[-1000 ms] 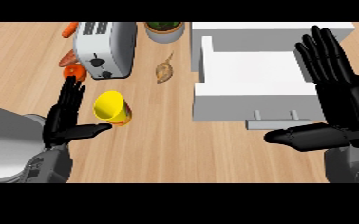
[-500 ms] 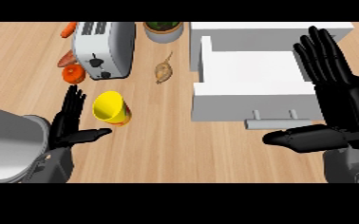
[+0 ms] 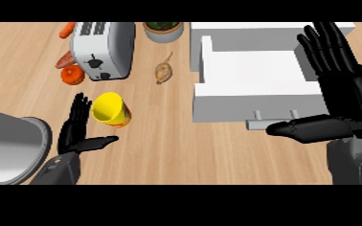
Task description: Pick up the cup, place it into the drawer and close the drawer
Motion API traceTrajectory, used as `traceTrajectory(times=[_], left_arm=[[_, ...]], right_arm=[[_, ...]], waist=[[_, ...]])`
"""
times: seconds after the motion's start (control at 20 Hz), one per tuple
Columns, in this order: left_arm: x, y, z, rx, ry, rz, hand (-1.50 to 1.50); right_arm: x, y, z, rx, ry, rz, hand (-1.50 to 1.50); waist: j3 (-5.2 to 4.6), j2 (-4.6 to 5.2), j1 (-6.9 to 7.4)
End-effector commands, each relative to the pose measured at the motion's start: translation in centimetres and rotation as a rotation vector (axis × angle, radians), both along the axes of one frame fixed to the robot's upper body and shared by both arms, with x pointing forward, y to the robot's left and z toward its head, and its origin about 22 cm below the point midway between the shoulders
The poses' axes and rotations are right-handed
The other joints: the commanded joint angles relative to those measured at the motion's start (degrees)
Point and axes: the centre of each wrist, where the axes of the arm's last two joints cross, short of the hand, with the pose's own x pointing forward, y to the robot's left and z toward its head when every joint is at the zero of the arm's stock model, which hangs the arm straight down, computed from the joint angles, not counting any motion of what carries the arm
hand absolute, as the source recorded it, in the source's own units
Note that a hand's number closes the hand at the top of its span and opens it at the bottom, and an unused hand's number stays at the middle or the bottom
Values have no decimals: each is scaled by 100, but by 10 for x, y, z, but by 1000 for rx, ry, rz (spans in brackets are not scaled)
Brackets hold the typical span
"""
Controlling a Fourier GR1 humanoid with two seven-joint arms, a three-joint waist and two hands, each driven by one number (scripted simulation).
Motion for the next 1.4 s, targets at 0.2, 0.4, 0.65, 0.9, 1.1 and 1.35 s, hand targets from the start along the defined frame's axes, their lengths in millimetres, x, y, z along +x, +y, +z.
traceTrajectory(times=[0.2,0.4,0.65,0.9,1.1,1.35], left_arm=[[8,-18,-3,3,-43,-3,-150],[-10,-8,-12,-4,-46,-36,-150],[23,-31,4,-36,-61,-56,-150],[21,-36,2,-179,-93,-164,150],[32,-46,8,-30,-249,-101,150],[37,-39,15,176,-294,57,150]], right_arm=[[-4,-12,4,-4,5,9,-150],[-19,0,5,-20,-7,-3,-150],[0,-5,2,-29,-2,5,-150],[-2,-6,5,-15,16,9,-150],[3,-9,8,-23,-5,-4,-150],[6,-2,15,-35,-2,4,-150]], waist=[[-5,15,-55],[-7,12,-67],[-12,51,-110],[-16,45,-121],[-12,49,-92],[-15,58,-79]])
